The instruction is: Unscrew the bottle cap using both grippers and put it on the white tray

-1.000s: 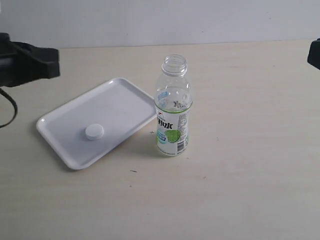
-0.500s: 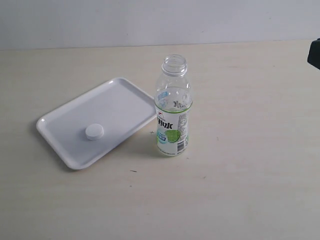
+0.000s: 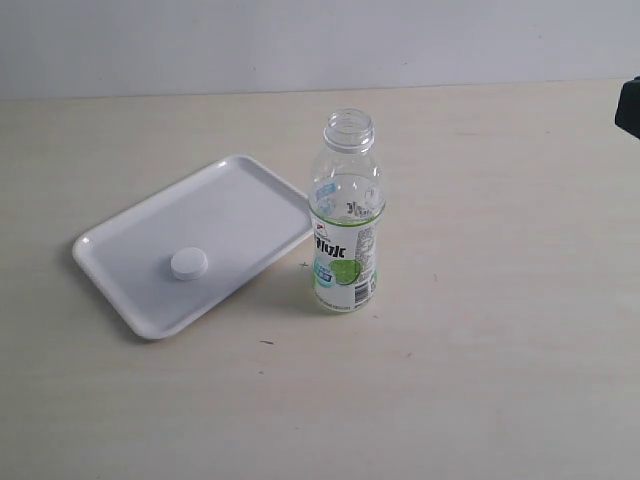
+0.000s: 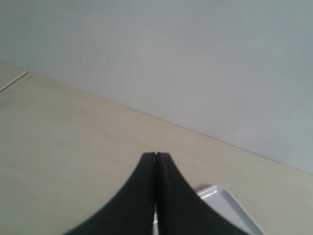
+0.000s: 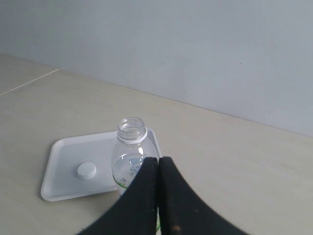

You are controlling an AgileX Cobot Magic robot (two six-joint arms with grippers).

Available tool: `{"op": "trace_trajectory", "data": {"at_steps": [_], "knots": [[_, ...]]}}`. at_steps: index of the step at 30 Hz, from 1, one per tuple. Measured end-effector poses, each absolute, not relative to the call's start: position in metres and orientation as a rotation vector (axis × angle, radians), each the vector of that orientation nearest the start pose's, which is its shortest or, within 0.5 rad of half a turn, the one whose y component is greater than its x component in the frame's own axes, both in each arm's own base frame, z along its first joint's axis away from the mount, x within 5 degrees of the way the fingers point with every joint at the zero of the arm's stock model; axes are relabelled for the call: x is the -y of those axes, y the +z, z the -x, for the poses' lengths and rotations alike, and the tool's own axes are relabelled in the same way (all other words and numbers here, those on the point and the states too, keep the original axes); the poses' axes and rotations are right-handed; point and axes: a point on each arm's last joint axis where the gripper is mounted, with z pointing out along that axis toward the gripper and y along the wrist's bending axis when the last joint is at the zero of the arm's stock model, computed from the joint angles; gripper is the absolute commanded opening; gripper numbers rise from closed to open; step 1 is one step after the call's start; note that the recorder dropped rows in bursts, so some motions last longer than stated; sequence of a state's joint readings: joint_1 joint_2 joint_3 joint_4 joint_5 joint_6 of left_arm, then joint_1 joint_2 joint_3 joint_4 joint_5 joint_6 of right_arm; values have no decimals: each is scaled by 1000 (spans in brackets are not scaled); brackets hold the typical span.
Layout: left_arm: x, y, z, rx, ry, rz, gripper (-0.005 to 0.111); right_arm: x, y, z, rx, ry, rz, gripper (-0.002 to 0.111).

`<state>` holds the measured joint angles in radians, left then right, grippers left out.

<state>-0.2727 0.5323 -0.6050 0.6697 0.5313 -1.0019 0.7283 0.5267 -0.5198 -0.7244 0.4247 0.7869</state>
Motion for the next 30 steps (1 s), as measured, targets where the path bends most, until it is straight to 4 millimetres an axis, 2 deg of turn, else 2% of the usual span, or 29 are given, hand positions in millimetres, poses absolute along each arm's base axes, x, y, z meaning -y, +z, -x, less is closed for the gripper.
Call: {"op": "trace_trajectory", "data": {"at_steps": [6,10,13,15,19,23,30], "knots": [[2,328,-103,-1834,-192,294,0,-54,319,-97,-1784,343,365,0],[12,328,-97,-1846,-214,84,0,-54,319,-97,-1784,343,365,0],[22,334,-92,-1751,-248,-106,0,-54,319,-97,-1784,343,365,0],[25,334,-89,-1665,-280,-156,0,-54,319,-97,-1784,343,365,0],[25,326,-83,-1547,-323,-136,0,-54,319,-97,-1783,344,365,0],[20,305,-72,-1493,-326,-102,0,-54,320,-97,-1773,353,370,0],[5,269,-58,-1473,-180,49,0,-55,320,-97,-1769,357,371,0]]}}
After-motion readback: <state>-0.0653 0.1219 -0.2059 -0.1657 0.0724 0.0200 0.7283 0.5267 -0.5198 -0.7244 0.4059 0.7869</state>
